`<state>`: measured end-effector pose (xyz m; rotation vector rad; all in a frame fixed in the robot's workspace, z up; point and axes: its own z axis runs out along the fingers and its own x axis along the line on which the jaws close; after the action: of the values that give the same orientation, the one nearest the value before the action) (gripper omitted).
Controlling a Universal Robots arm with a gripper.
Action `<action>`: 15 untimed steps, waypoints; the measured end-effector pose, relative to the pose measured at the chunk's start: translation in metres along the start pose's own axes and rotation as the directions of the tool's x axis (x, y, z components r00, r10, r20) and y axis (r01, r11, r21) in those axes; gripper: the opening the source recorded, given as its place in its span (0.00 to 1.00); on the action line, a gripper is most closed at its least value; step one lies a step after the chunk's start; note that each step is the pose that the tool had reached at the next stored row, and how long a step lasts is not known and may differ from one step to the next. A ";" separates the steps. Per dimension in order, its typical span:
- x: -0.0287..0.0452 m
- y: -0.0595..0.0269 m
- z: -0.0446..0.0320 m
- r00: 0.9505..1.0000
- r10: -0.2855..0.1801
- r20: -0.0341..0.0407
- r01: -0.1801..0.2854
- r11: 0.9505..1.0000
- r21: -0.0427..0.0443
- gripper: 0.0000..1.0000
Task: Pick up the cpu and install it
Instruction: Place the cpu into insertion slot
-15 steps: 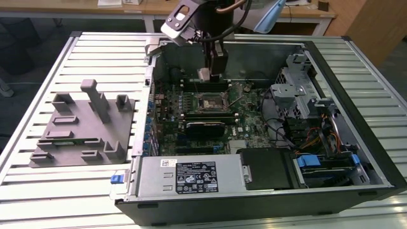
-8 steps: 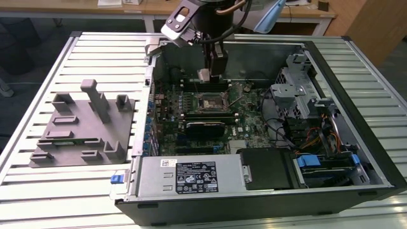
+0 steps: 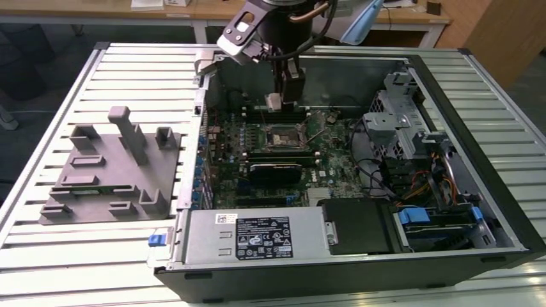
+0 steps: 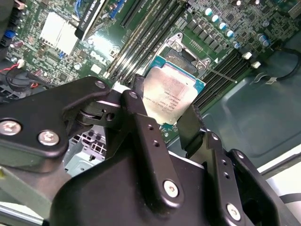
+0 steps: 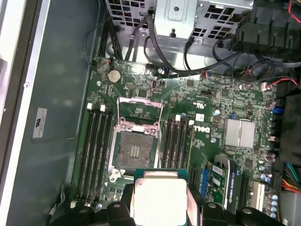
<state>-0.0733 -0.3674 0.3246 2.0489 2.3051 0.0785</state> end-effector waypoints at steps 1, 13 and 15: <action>0.0008 0.0011 0.0013 1.000 0.001 0.000 -0.001 1.000 0.000 0.53; 0.0067 0.0078 0.0215 1.000 0.030 0.002 -0.030 1.000 0.001 0.53; 0.0077 0.0083 0.0253 0.999 0.032 0.002 -0.032 0.999 0.001 0.53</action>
<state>-0.0640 -0.3587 0.2999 2.0854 2.2722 0.0764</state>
